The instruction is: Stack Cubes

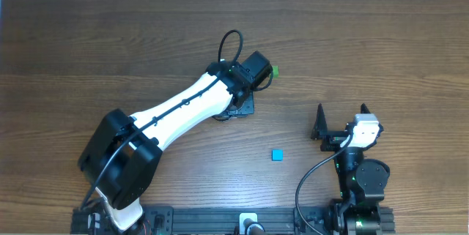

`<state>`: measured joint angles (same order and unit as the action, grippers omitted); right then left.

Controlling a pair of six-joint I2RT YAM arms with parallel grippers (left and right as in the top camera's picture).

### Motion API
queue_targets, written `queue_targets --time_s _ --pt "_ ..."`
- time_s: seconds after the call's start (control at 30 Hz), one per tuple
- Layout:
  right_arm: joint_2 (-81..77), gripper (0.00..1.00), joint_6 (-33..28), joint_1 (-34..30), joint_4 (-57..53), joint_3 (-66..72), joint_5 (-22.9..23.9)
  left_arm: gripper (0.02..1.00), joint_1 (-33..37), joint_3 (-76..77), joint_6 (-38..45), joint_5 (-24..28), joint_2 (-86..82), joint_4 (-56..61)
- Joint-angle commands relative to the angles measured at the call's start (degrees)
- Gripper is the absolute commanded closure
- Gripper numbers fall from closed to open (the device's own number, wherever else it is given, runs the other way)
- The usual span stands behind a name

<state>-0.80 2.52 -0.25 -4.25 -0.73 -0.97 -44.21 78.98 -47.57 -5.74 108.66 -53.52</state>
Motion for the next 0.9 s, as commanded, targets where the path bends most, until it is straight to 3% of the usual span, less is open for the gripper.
queue_targets --time_s 0.03,0.1,0.2,0.4,0.47,0.7,0.9 --pt "0.42 0.007 -0.48 -0.31 0.09 0.44 0.17 0.961 0.28 0.74 0.83 0.83 1.29 0.11" --pt "0.42 0.007 -0.46 -0.31 0.09 0.44 0.17 0.908 0.28 0.74 0.83 0.83 1.29 0.11" --pt "0.42 0.007 -0.46 -0.31 0.09 0.44 0.17 0.726 0.28 0.74 0.83 0.83 1.29 0.09" --pt "0.42 0.007 -0.46 -0.31 0.09 0.44 0.17 0.137 0.28 0.74 0.83 1.01 1.29 0.11" --pt "0.42 0.009 -0.48 -0.31 0.09 0.44 0.17 0.02 0.28 0.74 0.83 0.98 1.29 0.13" --pt "0.42 0.009 -0.46 -0.31 0.09 0.44 0.17 0.018 0.55 0.74 0.81 -2.01 -2.29 2.78" --pt "0.42 0.009 -0.46 -0.31 0.09 0.44 0.17 0.02 4.13 0.74 0.7 -10.75 -14.99 6.93"
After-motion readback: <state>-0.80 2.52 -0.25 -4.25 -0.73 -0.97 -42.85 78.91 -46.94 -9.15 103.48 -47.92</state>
